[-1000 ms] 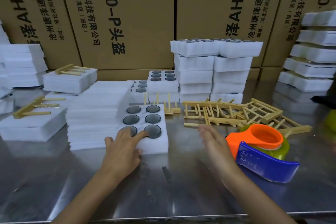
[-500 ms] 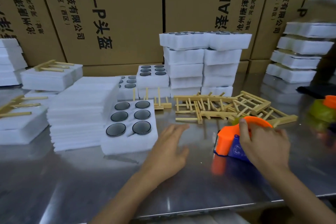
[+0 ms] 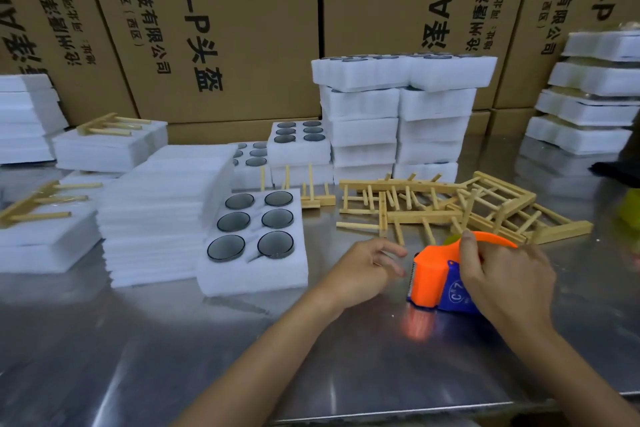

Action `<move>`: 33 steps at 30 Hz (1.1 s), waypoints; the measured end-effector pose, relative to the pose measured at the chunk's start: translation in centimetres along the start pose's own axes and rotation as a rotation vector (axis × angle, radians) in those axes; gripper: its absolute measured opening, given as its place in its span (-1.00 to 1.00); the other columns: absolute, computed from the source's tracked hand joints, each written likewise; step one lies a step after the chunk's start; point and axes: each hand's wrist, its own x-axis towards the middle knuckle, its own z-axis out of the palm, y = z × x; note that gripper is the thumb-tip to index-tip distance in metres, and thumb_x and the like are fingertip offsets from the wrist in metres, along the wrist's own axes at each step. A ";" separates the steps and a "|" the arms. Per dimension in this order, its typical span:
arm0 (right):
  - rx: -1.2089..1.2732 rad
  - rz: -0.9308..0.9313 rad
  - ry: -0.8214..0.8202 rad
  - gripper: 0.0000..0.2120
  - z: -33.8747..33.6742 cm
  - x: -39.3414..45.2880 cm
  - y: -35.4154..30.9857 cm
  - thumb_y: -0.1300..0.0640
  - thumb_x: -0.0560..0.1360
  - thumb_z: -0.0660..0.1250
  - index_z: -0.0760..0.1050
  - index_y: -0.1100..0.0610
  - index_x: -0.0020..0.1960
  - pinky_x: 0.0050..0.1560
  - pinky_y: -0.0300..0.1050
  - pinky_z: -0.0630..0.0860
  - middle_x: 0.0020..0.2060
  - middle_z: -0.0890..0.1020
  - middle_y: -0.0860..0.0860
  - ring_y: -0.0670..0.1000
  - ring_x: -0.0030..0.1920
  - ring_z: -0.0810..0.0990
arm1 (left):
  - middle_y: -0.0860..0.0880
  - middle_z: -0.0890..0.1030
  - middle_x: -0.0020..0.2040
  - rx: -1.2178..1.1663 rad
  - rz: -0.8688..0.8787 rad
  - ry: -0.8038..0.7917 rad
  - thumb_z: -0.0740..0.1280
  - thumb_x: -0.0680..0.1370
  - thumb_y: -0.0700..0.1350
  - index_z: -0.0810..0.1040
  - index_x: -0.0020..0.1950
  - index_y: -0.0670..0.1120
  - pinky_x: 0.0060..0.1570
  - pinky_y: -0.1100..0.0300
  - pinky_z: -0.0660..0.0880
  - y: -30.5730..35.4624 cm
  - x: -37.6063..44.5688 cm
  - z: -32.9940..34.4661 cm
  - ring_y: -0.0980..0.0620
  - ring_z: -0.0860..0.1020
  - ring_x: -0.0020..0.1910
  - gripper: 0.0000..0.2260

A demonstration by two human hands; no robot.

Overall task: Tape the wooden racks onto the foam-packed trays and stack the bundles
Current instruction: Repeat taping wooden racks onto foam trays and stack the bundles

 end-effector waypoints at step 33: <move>0.346 -0.229 -0.097 -0.74 -0.7 0.6 -8.6 0.08 0.44 0.24 0.52 0.10 0.10 0.06 0.05 0.35 -0.04 0.56 0.00 0.08 0.04 0.46 | -0.13 0.32 0.52 0.982 -0.487 0.660 0.22 0.57 0.24 0.24 0.54 -0.08 0.47 -0.15 0.12 -0.4 -4.3 -23.7 -0.17 0.23 0.51 -0.36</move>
